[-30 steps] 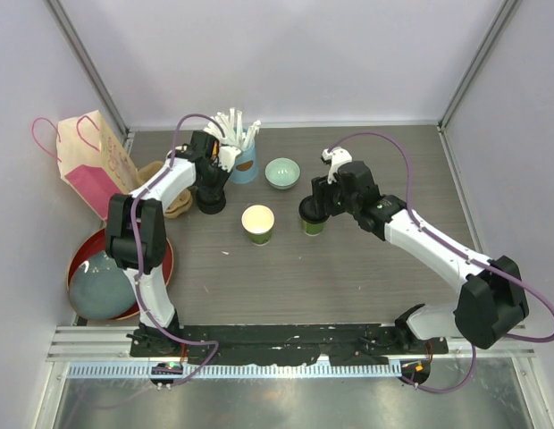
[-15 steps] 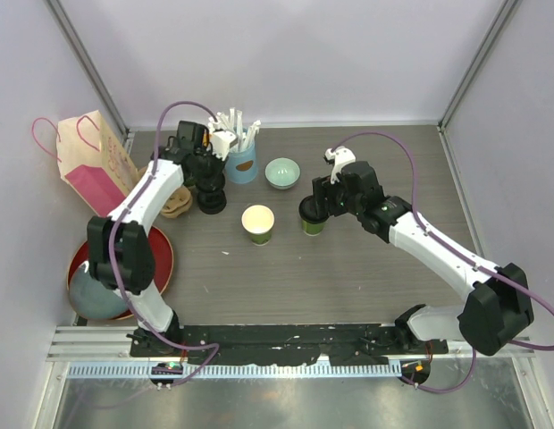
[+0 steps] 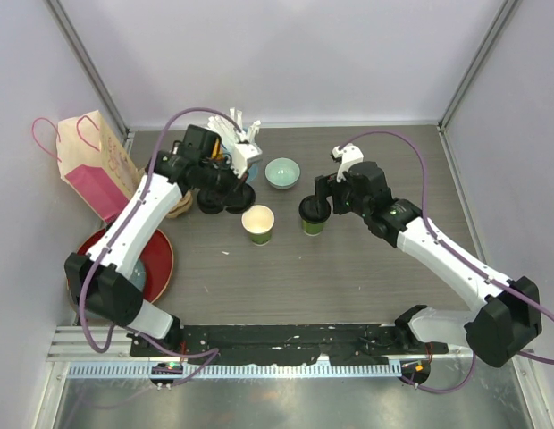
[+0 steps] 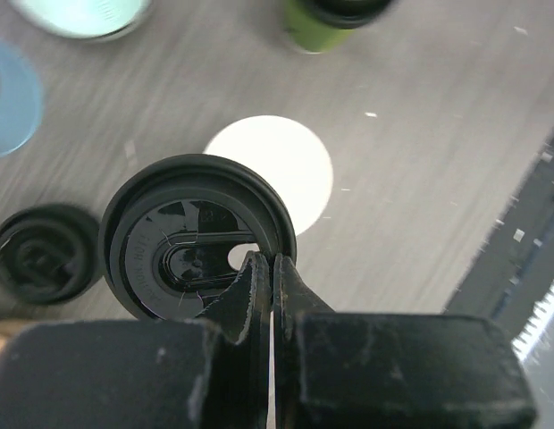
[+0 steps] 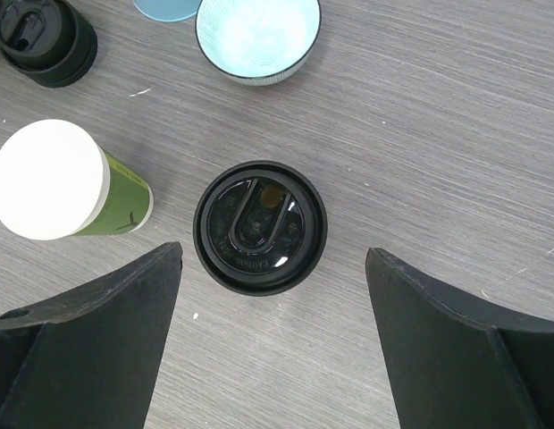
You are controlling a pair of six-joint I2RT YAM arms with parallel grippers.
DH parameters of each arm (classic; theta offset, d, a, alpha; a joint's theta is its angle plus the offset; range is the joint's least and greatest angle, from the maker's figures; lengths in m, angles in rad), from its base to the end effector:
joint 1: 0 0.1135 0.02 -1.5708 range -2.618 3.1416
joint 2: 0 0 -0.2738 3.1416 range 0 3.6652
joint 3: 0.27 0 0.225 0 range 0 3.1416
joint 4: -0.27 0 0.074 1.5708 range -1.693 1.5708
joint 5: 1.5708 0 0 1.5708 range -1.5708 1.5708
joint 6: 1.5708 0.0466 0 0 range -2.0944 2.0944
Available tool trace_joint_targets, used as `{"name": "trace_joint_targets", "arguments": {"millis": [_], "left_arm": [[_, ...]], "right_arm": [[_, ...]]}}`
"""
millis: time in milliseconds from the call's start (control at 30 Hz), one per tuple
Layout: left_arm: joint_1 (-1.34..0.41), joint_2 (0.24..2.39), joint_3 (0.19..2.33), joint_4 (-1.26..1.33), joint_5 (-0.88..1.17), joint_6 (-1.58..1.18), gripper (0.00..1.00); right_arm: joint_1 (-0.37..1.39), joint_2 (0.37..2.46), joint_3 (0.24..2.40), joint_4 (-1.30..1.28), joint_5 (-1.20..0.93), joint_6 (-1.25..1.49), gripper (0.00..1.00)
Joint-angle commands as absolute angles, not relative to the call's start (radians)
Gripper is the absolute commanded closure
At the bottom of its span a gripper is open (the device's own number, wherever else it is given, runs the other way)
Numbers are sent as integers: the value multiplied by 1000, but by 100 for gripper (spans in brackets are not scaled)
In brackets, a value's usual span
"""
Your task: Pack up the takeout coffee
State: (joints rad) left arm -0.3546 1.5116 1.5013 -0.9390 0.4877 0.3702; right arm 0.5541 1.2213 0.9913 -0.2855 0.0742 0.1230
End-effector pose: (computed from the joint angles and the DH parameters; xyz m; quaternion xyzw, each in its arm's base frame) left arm 0.2628 -0.1206 0.3510 0.3966 0.8378 -0.2276 0.2985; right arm 0.2194 0.1317 0.3204 -0.1664 0.8474 0.1369 0.4852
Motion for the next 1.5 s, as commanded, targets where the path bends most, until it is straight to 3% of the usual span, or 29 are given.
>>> {"name": "trace_joint_targets", "arguments": {"millis": [0,300,1467], "left_arm": [[-458,1503,1532,-1049,545,416,100],[-552,1584,1473,-960,427,426,100],[-571,1700,1462,-913,471,422,100]], "right_arm": [[552,1209,1012,-270,86,126,11],[552,1184,1003,-273,74,129,10],[551,1181,985,-279,66,115,10]]}}
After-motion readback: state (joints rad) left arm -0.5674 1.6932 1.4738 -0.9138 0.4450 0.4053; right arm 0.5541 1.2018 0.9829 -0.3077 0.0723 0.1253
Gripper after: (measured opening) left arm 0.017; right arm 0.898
